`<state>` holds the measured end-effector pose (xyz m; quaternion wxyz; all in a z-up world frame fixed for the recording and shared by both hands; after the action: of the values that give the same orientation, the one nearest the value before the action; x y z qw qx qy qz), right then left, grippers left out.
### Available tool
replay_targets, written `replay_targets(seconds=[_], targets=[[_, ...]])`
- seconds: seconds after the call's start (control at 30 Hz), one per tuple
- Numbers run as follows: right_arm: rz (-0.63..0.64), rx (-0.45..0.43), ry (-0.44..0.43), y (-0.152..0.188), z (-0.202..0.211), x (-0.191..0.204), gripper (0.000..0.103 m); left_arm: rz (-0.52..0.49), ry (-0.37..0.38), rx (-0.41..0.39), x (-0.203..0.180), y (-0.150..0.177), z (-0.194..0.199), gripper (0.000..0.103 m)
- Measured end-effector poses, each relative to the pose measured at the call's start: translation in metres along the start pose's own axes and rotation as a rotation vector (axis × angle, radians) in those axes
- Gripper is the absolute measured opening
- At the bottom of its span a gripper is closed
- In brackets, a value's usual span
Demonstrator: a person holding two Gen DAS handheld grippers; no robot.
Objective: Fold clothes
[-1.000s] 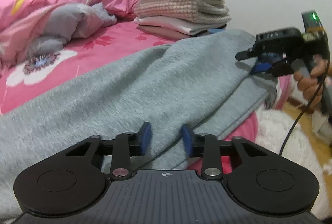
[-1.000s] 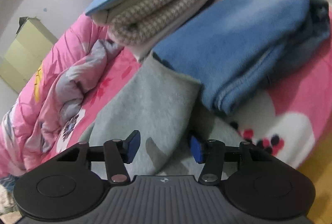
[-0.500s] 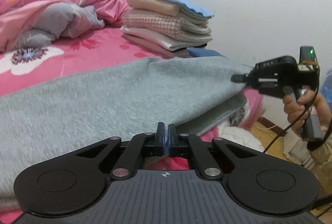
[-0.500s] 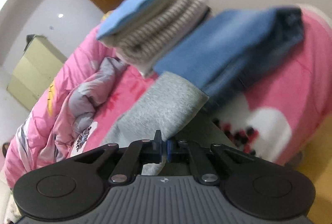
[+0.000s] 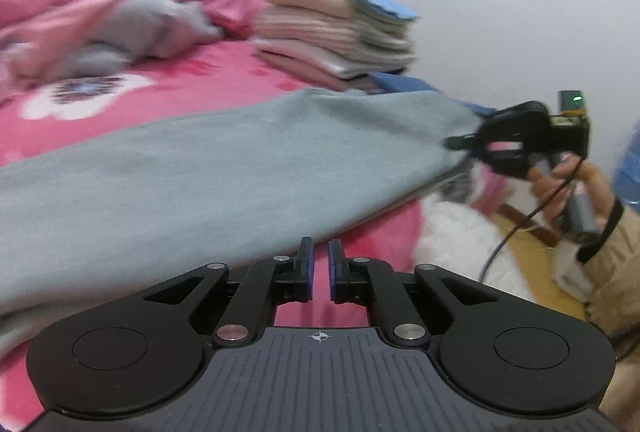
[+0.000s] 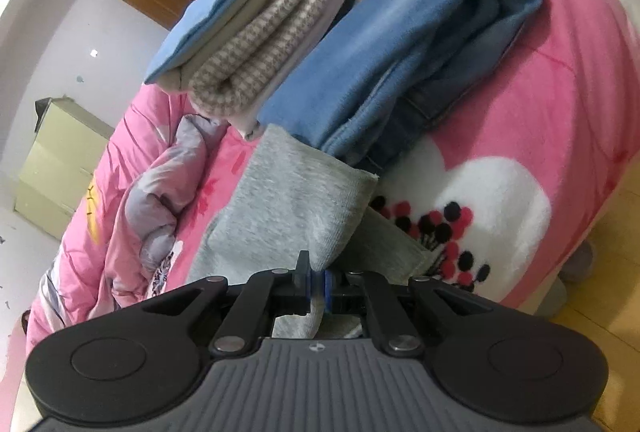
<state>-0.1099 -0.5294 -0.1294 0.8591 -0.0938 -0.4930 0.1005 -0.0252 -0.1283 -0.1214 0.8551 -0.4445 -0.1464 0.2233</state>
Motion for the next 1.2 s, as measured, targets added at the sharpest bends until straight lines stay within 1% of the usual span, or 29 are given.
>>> replay_targets(seconds=[0.03,0.1,0.17,0.27,0.37,0.43,0.47,0.53,0.6,0.7,0.77,0.8,0.83,0.93,1.0,1.07,1.13,1.2], targets=[[0.007,0.002,-0.006,0.002,0.0,0.003,0.025,0.015,-0.053,0.017,0.011,0.007,0.01,0.006],[0.021,0.005,-0.018,0.006,0.0,0.009,0.046,0.027,-0.181,0.064,0.034,0.023,0.027,0.006],[0.043,0.012,-0.015,0.012,0.0,0.013,0.046,0.017,-0.3,0.101,0.053,0.034,0.043,0.006],[0.061,0.003,0.008,0.018,-0.004,0.015,0.045,-0.027,-0.443,0.146,0.073,0.046,0.058,0.007],[0.046,-0.018,0.022,0.02,-0.005,0.014,0.042,-0.108,-0.547,0.187,0.081,0.049,0.061,0.012],[0.042,-0.033,0.034,0.021,-0.004,0.013,0.034,-0.147,-0.593,0.217,0.083,0.052,0.057,0.019],[0.045,-0.04,0.041,0.021,-0.004,0.013,0.03,-0.156,-0.599,0.225,0.083,0.054,0.055,0.021],[0.061,-0.052,0.054,0.02,-0.004,0.016,0.012,-0.165,-0.6,0.231,0.082,0.056,0.049,0.024],[0.081,-0.067,0.057,0.016,-0.003,0.021,0.006,-0.172,-0.606,0.231,0.083,0.058,0.043,0.024],[0.128,-0.092,0.025,0.01,0.002,0.038,0.005,-0.153,-0.623,0.196,0.087,0.057,0.044,0.023],[0.161,-0.106,0.023,0.007,0.002,0.048,0.005,-0.11,-0.605,0.162,0.09,0.056,0.046,0.015],[0.173,-0.11,0.025,0.006,0.002,0.051,0.005,-0.109,-0.599,0.149,0.089,0.056,0.047,0.007],[0.18,-0.11,0.028,0.005,0.001,0.054,0.005,-0.117,-0.594,0.137,0.088,0.055,0.049,0.003],[0.198,-0.12,0.027,-0.001,0.002,0.061,0.005,-0.154,-0.575,0.113,0.083,0.05,0.058,0.002],[0.205,-0.139,0.021,-0.006,0.005,0.063,0.005,-0.173,-0.549,0.112,0.08,0.049,0.064,0.001],[0.201,-0.145,0.035,-0.008,0.003,0.058,0.005,-0.197,-0.518,0.13,0.077,0.053,0.065,0.001],[0.193,-0.129,0.076,-0.009,-0.008,0.045,0.005,-0.206,-0.492,0.157,0.077,0.06,0.059,0.001],[0.181,-0.095,0.132,-0.007,-0.023,0.027,0.005,-0.184,-0.463,0.176,0.08,0.067,0.052,0.002]])
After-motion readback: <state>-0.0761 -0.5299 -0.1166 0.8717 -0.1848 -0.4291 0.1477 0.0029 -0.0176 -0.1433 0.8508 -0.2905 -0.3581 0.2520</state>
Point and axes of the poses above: each gripper's, at about its wrist camera, not at the fingertips, and z roughly against the way its jaws point, x to its left, y to its underside, the point moved 7 cm from there along -z, roughly the way its jaws point, and after that the axes turned 15 degrees about -z, right-handed, at the moved point
